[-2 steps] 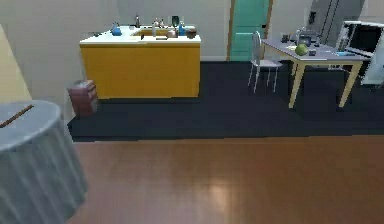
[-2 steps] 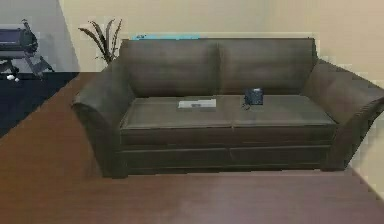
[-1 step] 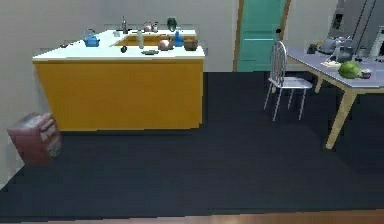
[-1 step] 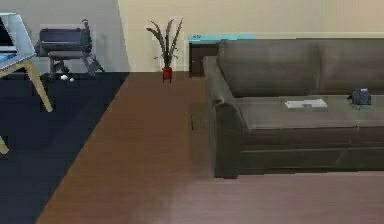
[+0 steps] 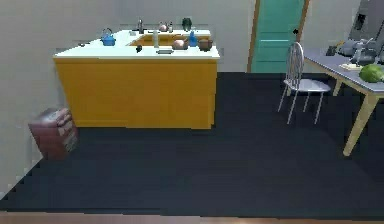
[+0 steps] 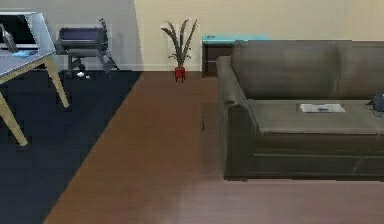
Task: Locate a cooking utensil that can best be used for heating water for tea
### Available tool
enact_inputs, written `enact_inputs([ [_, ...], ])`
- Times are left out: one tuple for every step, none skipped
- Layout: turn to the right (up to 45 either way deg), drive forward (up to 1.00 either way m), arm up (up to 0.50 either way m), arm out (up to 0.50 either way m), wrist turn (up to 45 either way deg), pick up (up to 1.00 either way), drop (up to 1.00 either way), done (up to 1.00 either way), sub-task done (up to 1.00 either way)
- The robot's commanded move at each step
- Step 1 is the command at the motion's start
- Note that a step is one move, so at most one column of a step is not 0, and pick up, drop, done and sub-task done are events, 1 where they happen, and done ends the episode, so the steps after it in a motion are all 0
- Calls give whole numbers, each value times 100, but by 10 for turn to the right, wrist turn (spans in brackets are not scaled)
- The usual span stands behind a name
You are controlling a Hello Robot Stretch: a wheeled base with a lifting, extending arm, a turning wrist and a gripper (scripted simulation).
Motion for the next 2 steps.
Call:
enact_inputs([
  [0, 100, 0, 0, 0, 0, 0, 0, 0],
  [0, 70, 0, 0, 0, 0, 0, 0, 0],
])
